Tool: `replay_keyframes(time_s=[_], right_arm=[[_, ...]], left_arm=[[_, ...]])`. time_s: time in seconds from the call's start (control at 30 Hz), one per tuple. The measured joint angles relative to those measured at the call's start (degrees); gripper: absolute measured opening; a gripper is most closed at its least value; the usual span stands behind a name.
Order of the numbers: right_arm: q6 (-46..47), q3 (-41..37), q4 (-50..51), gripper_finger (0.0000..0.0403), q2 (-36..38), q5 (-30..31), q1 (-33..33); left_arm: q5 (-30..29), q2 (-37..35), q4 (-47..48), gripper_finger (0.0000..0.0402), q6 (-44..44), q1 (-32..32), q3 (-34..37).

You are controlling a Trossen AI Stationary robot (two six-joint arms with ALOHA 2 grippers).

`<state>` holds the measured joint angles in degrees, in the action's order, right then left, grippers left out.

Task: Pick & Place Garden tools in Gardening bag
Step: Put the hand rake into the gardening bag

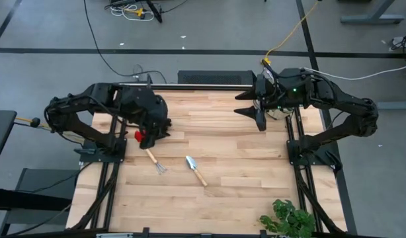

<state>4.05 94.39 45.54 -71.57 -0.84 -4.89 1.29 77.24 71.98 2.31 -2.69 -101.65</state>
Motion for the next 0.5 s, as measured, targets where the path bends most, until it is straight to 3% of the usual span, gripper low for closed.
replay_keyframes(time_s=[0.23,0.5], right_arm=[[0.9,0.0,-0.1,0.024,0.0,0.0,0.0],[1.1,0.0,-0.1,0.024,0.0,0.0,0.0]], left_arm=[[-0.1,0.0,1.8,0.0177,0.3,-0.2,0.9],[0.9,-0.4,0.3,0.0177,0.2,-0.2,10.2]])
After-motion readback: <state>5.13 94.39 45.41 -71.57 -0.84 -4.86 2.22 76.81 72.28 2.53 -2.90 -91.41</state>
